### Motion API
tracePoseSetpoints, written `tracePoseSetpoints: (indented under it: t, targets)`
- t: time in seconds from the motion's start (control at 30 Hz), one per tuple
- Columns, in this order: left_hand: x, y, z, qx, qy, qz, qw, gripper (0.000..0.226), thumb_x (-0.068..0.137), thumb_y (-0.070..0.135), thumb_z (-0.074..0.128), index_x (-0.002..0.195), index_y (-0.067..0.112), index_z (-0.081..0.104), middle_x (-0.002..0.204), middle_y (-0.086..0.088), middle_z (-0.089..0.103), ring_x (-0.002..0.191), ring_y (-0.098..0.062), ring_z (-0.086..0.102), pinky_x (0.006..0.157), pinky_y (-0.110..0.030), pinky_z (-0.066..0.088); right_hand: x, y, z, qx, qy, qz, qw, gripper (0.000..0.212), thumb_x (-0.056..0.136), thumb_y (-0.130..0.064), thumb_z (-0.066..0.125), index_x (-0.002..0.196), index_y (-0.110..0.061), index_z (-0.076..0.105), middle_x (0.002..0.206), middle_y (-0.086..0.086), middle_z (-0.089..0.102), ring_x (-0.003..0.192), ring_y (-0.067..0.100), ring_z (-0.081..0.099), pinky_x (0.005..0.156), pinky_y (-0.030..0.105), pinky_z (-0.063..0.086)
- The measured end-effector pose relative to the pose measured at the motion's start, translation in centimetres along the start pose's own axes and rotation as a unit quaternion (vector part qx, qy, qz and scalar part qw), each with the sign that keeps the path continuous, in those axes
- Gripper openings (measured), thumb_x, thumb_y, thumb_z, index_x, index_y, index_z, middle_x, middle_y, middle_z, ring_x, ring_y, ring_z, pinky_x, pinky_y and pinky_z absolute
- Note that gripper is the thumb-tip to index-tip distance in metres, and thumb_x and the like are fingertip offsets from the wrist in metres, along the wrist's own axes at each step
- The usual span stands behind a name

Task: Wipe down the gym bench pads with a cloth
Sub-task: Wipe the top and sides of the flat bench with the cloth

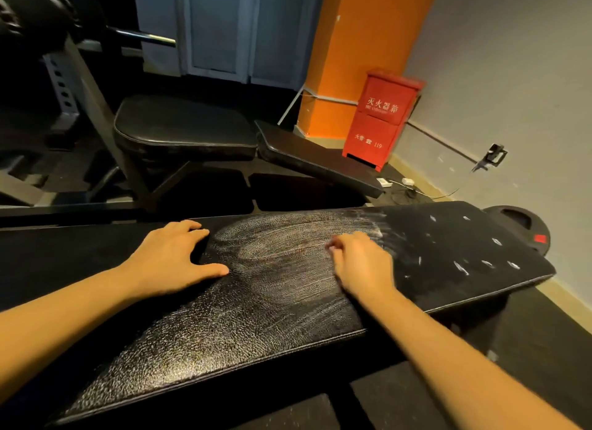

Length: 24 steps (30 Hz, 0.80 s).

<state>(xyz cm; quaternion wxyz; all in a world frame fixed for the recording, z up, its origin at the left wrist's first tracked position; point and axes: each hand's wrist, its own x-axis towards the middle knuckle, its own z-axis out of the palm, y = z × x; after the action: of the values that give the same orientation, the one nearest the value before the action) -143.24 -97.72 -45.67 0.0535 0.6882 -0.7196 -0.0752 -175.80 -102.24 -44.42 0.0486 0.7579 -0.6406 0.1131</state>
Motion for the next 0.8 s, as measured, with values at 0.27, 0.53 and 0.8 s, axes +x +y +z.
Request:
tracePoseSetpoints:
  t: [0.27, 0.53, 0.8]
  targets:
    - [-1.4, 2.5, -0.9, 0.037, -0.070, 0.048, 0.996, 0.148, 0.038, 0.110, 0.027, 0.158, 0.024, 0.034, 0.162, 0.005, 0.030, 0.149, -0.016, 0.027, 0.120, -0.036, 0.029, -3.4, -3.7, -0.1, 0.018, 0.028, -0.014, 0.999, 0.024, 0.100, -0.030, 0.052, 0.117, -0.024, 0.068, 0.109, 0.002, 0.064, 0.093, 0.022, 0.064, 0.072, 0.033, 0.052]
    - [-2.1, 3.3, -0.7, 0.046, -0.063, 0.048, 0.996, 0.154, 0.033, 0.112, 0.018, 0.158, 0.024, 0.034, 0.162, 0.002, 0.033, 0.147, -0.020, 0.032, 0.117, -0.040, 0.035, -5.8, 2.3, -0.9, -0.002, 0.034, -0.021, 0.999, 0.021, 0.099, -0.036, 0.053, 0.112, -0.035, 0.069, 0.104, -0.005, 0.063, 0.091, 0.019, 0.066, 0.072, 0.034, 0.053]
    - [-2.6, 3.6, -0.3, 0.053, -0.054, 0.061, 0.995, 0.155, 0.034, 0.113, 0.016, 0.157, 0.023, 0.036, 0.163, -0.001, 0.032, 0.148, -0.022, 0.030, 0.118, -0.041, 0.032, -8.5, -3.1, -0.4, 0.020, 0.066, 0.018, 0.997, 0.022, 0.099, -0.030, 0.052, 0.110, -0.021, 0.069, 0.103, 0.001, 0.062, 0.087, 0.021, 0.064, 0.064, 0.029, 0.042]
